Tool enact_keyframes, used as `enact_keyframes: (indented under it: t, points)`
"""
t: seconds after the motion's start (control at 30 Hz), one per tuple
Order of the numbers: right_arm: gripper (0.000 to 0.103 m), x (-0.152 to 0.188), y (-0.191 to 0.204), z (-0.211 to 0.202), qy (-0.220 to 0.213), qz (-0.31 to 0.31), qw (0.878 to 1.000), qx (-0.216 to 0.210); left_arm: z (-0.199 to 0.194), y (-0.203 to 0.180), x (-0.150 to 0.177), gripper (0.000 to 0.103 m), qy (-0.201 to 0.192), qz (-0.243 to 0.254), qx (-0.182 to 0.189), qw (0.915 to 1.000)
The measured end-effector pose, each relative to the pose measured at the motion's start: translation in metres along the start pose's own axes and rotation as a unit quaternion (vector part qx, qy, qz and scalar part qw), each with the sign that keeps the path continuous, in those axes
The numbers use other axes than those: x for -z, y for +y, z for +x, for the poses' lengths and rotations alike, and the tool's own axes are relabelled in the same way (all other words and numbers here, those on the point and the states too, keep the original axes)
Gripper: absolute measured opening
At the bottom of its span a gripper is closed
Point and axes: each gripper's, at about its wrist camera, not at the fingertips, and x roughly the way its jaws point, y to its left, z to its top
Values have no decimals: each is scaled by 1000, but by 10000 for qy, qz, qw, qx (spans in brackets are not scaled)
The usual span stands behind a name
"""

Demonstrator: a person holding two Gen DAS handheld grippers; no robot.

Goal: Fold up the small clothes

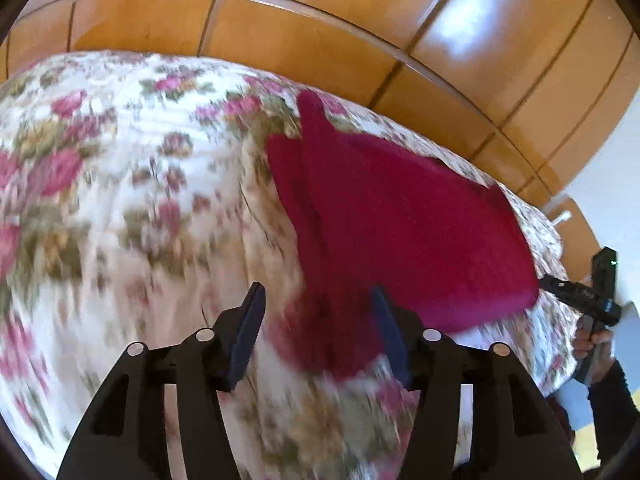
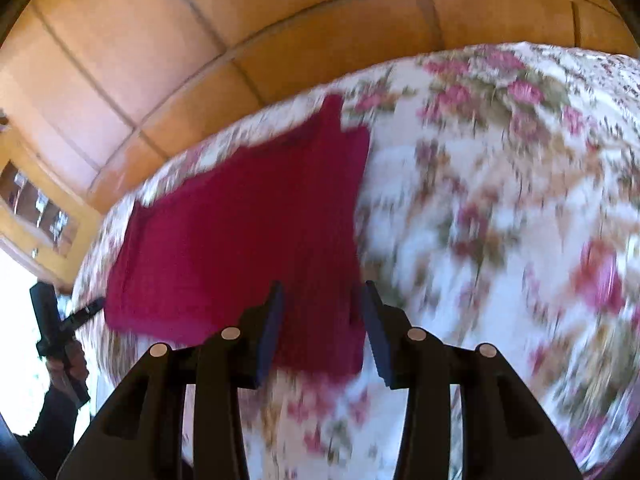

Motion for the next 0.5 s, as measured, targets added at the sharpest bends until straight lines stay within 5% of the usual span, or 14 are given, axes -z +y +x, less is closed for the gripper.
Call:
enact_keyframes:
  t: [0.13,0.23,0.43,0.5]
  points:
    - [38,16,4,15,171,-116,9995,230,-4,-8,18,54,-16,128,27,9999]
    - [16,18,2,18,133,-125,9992,364,0,-10,17,51,-56,189,17,9998]
    - [8,15,5,-5,-226,-48,9989,411,3,-21,13,8,-19,445,129,9989]
    - [7,14,8,-23,-454,-62,9980,444,-2,-21,11,7,-60,444,135,9989]
